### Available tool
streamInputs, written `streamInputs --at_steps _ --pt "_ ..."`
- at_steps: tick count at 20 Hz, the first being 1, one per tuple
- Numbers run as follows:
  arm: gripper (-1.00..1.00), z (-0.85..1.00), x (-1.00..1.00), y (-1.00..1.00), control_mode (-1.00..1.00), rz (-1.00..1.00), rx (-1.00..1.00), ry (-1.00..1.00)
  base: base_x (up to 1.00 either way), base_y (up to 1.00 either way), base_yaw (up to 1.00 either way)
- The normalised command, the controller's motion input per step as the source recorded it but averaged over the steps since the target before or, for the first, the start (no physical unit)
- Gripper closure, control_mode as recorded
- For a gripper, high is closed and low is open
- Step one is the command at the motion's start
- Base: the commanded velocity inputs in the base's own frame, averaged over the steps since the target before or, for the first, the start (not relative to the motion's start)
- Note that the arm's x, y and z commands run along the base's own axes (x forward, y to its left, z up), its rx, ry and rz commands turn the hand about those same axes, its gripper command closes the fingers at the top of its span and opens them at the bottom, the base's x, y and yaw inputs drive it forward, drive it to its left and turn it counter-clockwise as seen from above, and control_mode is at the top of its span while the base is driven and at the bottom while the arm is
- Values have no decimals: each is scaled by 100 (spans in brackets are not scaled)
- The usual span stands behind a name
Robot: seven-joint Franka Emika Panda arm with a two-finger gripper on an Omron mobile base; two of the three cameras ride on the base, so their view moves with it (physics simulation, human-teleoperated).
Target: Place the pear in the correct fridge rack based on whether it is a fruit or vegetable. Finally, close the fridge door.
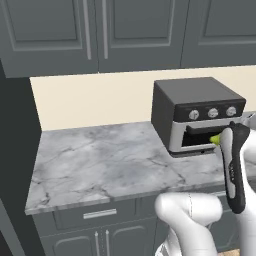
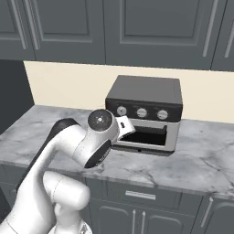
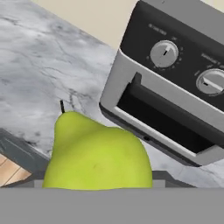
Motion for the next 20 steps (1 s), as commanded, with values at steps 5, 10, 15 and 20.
streamInputs --at_steps 5,10,15,20 --pt "100 61 -27 94 -100 1 -6 0 0 0 0" --pt "100 12 -1 64 -100 0 -7 2 0 0 0" --pt "100 -5 0 20 -100 0 -1 -6 0 0 0" --pt "100 -1 1 2 -100 0 0 -1 0 0 0"
